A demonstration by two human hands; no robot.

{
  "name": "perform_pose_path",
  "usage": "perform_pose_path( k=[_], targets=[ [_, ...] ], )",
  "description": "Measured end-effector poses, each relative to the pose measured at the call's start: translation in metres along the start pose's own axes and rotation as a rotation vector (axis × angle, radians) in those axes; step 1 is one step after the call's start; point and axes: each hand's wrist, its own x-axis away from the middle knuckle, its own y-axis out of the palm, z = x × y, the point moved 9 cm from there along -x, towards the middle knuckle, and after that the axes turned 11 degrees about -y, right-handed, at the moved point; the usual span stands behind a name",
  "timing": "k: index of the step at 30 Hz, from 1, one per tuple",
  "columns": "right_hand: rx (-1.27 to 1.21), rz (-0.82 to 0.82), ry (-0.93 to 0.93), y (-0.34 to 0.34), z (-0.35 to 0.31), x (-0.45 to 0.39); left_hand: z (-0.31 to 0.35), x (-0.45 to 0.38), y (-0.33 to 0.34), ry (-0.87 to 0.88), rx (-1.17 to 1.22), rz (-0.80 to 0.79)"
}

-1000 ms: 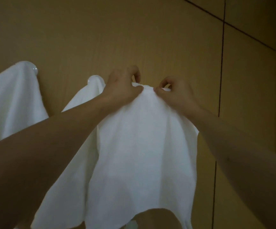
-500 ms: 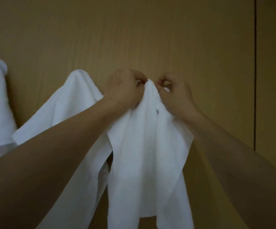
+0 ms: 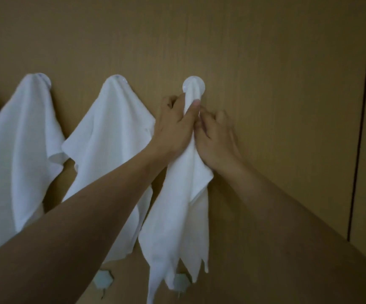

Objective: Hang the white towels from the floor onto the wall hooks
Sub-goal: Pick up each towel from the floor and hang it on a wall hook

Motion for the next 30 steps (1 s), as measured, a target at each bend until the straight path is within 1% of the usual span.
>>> perform_pose_path(
  k=[3, 5, 7, 10, 13, 15, 19, 23, 25, 28, 30],
  targets=[
    [0.105, -0.017, 0.031, 0.01, -0.002, 0.028, -0.009, 0.027, 0.006, 0.013, -0.018, -0.031],
    [0.196, -0.057, 0.048, 0.017, -0.004, 0.044, -0.021, 0.042, 0.007, -0.04, -0.047, -0.034],
    [0.224, -0.101, 0.071, 0.026, -0.003, 0.06, -0.027, 0.058, 0.006, -0.077, -0.025, -0.01],
    [0.117, -0.144, 0.125, 0.038, -0.005, 0.081, -0.025, 0.075, 0.003, -0.115, 0.069, 0.02],
    [-0.032, -0.165, 0.193, 0.045, -0.007, 0.094, -0.031, 0.083, 0.002, -0.253, 0.201, -0.016],
    [-0.132, -0.186, 0.233, 0.049, -0.008, 0.099, -0.039, 0.091, 0.003, -0.327, 0.232, -0.03],
    [-0.254, -0.173, 0.297, 0.05, -0.008, 0.118, -0.054, 0.128, 0.012, -0.403, 0.172, -0.088],
    [-0.308, -0.115, 0.348, 0.056, -0.007, 0.156, -0.081, 0.169, 0.019, -0.566, 0.121, -0.103],
    [-0.325, -0.154, 0.378, 0.064, -0.003, 0.183, -0.086, 0.187, 0.021, -0.603, 0.122, -0.106],
    [-0.385, -0.25, 0.473, 0.077, 0.003, 0.224, -0.085, 0.208, 0.017, -0.6, 0.09, -0.094],
    [-0.426, -0.259, 0.527, 0.078, 0.001, 0.242, -0.084, 0.221, 0.013, -0.589, 0.05, -0.131]
  ],
)
